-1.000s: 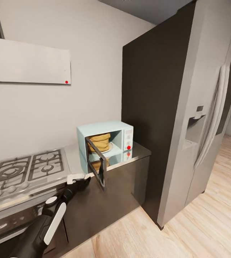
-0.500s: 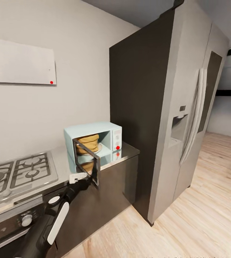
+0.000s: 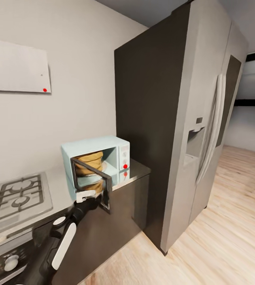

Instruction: In the kitchen, take the popcorn bag from the countertop, put it into the microwave, and heat it until the popcorn is cooked so the cooked popcorn ends up inside the bag.

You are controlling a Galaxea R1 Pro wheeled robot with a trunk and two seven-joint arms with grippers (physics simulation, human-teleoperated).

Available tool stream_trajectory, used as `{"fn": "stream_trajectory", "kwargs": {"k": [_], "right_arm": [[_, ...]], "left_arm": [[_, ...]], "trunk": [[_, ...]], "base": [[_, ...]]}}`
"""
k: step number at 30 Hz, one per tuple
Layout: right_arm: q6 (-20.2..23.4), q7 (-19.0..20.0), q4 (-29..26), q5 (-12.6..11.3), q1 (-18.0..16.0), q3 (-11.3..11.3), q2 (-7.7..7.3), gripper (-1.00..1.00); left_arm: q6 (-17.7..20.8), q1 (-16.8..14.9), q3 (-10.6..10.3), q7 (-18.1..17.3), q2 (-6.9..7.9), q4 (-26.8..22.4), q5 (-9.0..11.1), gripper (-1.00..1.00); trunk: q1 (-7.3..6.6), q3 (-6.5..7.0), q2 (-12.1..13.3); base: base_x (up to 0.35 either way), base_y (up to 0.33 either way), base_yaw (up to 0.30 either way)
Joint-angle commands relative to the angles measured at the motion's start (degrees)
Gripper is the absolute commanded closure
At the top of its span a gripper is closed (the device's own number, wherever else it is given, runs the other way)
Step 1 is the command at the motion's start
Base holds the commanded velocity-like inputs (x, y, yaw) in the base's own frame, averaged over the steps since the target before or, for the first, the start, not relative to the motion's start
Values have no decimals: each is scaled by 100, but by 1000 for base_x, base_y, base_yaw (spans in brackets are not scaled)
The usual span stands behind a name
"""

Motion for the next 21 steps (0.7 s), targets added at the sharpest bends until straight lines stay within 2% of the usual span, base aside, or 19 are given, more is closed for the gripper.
{"fn": "stream_trajectory", "kwargs": {"k": [1,5,8,17,21], "right_arm": [[-11,12,12,47,-8,-48,-10,-100],[-14,12,11,48,-8,-48,-21,-100],[-20,12,10,48,-8,-48,-22,-100],[-12,12,7,48,-8,-48,-24,-100],[-17,16,9,48,-8,-48,-22,-100]], "left_arm": [[24,-4,-3,-1,3,-6,37,-100],[23,-4,-12,-7,-32,-16,34,-100],[21,-4,-36,-34,-206,-3,17,-100],[21,-4,-61,-4,-412,-15,-31,-100],[23,-4,-64,5,-426,-4,-34,-100]], "trunk": [[4,-8,-4],[4,-8,-4],[4,-8,-4],[4,-8,-4],[4,-8,-4]], "base": [[321,0,-1],[321,0,0],[299,0,0],[27,0,0],[9,0,0]]}}
